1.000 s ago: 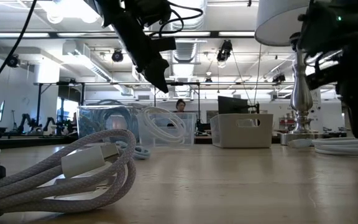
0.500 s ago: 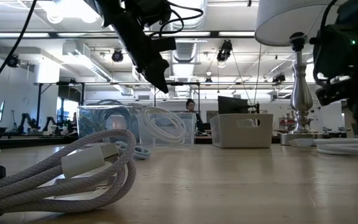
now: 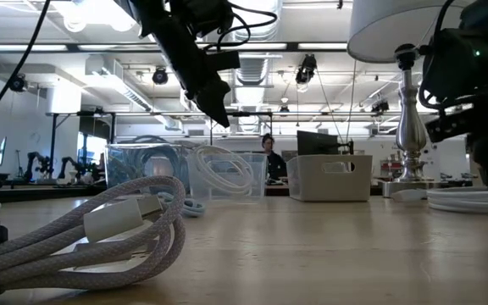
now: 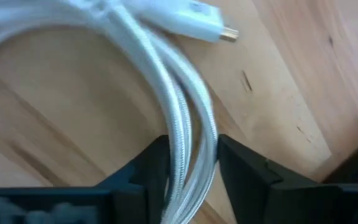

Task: Pick & Place USB Port
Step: Put the white hdmi cable into the right transparent bin

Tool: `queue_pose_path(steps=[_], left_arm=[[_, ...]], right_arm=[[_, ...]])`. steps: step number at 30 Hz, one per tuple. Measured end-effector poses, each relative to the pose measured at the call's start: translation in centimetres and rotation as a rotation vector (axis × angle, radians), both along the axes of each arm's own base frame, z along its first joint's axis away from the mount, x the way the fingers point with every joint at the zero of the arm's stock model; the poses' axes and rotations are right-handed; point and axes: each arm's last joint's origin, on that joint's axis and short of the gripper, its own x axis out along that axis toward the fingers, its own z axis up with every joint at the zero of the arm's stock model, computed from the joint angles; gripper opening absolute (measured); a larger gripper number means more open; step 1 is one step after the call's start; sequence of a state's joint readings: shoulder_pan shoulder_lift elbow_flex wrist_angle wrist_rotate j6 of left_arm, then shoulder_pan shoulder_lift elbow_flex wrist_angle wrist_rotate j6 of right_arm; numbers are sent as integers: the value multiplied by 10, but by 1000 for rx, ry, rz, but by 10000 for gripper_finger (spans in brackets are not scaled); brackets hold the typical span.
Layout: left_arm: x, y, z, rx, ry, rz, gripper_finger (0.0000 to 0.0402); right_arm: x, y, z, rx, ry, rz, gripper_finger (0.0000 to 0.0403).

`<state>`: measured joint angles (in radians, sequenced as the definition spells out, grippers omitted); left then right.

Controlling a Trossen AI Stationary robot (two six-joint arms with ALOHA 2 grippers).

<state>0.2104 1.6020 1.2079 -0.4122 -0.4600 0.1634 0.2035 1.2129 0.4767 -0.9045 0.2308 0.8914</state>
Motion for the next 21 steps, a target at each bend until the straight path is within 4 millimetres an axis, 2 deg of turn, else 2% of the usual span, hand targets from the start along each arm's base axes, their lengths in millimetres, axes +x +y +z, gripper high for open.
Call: queue_pose_path(steps=[7, 13, 21], left_arm=[[2, -3, -1, -98, -25, -85, 112], [5, -10, -3, -341, -116, -186, 111], [16, -18, -8, -614, -403, -348, 112]], right_arm=[[11, 2, 4, -9, -92, 43, 26], [33, 2, 24, -137, -234, 86, 25], [72, 4, 56, -385, -482, 258, 24]])
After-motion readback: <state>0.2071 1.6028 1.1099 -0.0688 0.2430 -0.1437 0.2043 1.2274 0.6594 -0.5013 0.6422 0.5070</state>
